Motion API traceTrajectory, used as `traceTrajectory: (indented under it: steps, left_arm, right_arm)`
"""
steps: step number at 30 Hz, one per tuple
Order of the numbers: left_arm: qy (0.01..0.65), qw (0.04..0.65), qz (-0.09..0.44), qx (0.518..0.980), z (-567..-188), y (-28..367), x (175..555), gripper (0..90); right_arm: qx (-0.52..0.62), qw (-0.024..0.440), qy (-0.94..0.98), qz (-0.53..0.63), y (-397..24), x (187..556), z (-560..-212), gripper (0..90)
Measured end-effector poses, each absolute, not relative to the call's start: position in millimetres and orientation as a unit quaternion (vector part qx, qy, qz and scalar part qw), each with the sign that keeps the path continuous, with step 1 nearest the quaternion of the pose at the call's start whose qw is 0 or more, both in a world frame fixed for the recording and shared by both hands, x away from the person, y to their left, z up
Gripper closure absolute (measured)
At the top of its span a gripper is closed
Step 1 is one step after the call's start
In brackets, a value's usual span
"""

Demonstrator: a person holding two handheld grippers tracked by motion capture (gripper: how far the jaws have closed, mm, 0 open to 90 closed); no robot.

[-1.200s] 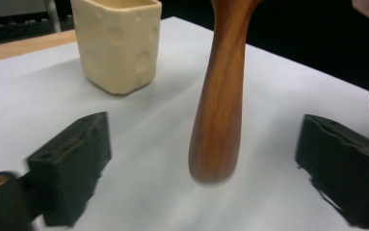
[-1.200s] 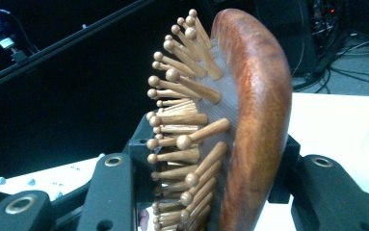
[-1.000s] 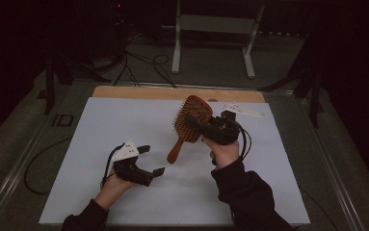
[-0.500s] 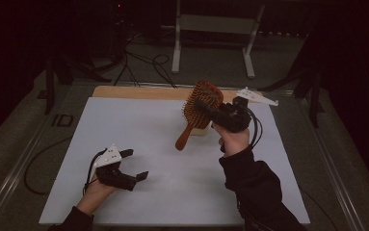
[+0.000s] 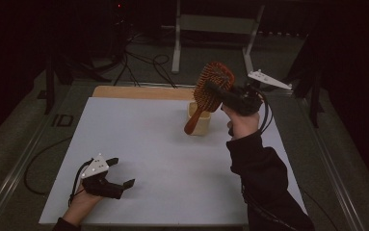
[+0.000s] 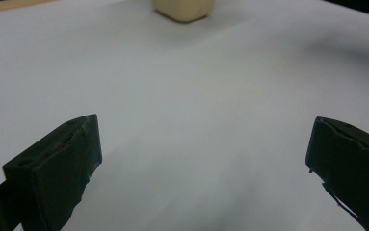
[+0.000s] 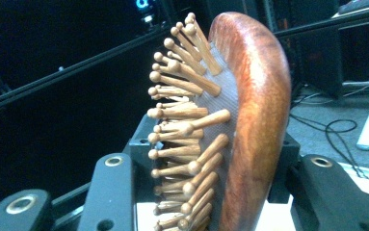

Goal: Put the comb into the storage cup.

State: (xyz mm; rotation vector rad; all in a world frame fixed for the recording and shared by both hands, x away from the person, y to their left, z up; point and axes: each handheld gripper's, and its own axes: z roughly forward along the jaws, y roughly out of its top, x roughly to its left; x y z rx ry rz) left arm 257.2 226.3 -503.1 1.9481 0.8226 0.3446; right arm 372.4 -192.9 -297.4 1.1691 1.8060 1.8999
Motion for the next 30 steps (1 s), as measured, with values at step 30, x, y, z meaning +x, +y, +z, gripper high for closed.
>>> traceTrajectory:
  steps: [30]
  left_arm:
    - [0.348, 0.482, 0.14, 0.792, -512.6, 247.1, 249.3, 0.0]
  right_arm:
    - [0.45, 0.198, 0.59, 0.64, -225.3, 440.6, -288.8, 52.3]
